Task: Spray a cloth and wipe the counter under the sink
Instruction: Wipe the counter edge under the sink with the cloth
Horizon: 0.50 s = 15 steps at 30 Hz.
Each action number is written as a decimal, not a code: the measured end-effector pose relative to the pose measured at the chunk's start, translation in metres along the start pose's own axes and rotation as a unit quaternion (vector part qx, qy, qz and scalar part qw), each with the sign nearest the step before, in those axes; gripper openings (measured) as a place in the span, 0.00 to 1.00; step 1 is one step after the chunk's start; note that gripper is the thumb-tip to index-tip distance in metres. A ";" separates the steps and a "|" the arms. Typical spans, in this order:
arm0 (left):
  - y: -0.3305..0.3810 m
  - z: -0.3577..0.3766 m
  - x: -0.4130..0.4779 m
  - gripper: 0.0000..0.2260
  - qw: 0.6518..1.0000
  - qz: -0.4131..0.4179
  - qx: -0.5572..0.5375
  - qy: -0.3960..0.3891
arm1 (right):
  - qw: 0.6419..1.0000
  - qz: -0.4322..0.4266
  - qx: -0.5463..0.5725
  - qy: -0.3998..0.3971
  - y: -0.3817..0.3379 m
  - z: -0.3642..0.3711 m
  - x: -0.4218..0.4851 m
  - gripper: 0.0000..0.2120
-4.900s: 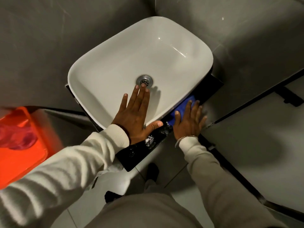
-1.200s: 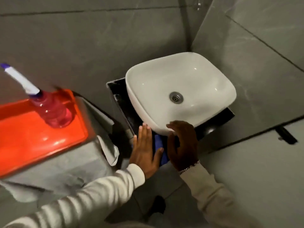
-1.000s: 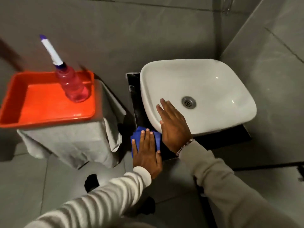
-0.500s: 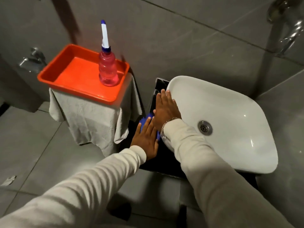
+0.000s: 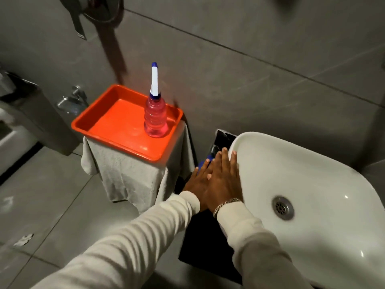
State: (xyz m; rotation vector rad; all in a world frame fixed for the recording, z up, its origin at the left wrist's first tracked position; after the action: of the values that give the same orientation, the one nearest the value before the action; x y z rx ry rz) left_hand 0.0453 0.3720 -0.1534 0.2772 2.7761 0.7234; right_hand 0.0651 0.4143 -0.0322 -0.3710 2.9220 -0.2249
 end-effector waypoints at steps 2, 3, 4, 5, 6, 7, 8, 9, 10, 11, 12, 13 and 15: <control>-0.002 0.003 -0.005 0.30 1.000 0.014 0.005 0.018 | 1.000 0.000 0.006 0.013 0.001 -0.001 0.003 0.33; -0.003 -0.001 -0.005 0.29 1.000 0.027 -0.007 0.007 | 1.000 0.000 0.002 0.007 0.002 0.002 0.005 0.30; -0.007 -0.001 -0.001 0.29 0.999 0.037 -0.025 -0.005 | 1.000 -0.002 -0.006 0.005 0.002 0.004 0.007 0.29; -0.011 -0.005 0.005 0.29 0.998 0.044 -0.046 -0.013 | 1.000 -0.006 -0.011 0.011 0.003 0.005 0.008 0.29; -0.013 -0.012 0.013 0.29 0.997 0.053 -0.057 -0.010 | 1.000 -0.007 -0.009 0.025 0.004 0.006 0.009 0.30; -0.015 -0.016 0.025 0.30 0.997 0.062 -0.048 -0.015 | 0.999 -0.006 -0.006 0.035 0.006 0.006 0.009 0.31; -0.015 -0.019 0.036 0.31 0.997 0.064 -0.026 -0.021 | 0.999 -0.004 -0.007 0.041 0.007 0.007 0.008 0.33; -0.017 -0.023 0.047 0.32 0.998 0.060 -0.003 -0.030 | 0.999 -0.010 -0.011 0.046 0.005 0.009 0.011 0.33; -0.016 -0.024 0.055 0.32 0.998 0.058 0.011 -0.039 | 0.999 -0.014 -0.007 0.051 0.005 0.008 0.011 0.34; -0.016 -0.026 0.061 0.31 0.997 0.060 0.014 -0.041 | 0.998 -0.016 -0.001 0.055 0.006 0.007 0.011 0.34; -0.016 -0.028 0.063 0.30 0.997 0.062 0.007 -0.035 | 0.999 -0.018 0.003 0.050 0.006 0.007 0.011 0.34; -0.016 -0.026 0.062 0.30 0.997 0.067 0.002 -0.026 | 0.999 -0.017 0.004 0.042 0.007 0.009 0.011 0.34; -0.020 -0.021 0.054 0.31 0.997 0.079 -0.003 -0.009 | 0.999 -0.016 0.004 0.045 0.007 0.011 0.012 0.34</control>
State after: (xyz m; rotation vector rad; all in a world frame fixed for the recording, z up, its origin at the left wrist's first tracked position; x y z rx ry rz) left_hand -0.0148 0.3590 -0.1565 0.5034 2.7564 0.7622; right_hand 0.0543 0.4167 -0.0462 -0.4162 3.0039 -0.2631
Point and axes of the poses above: each hand's wrist, its own x-axis towards the middle knuckle, its own z-axis out of the palm, y = z × x, the point moved 5 cm from there along x, towards the middle knuckle, and after that the axes turned 7 degrees about -y, right-handed, at the moved point
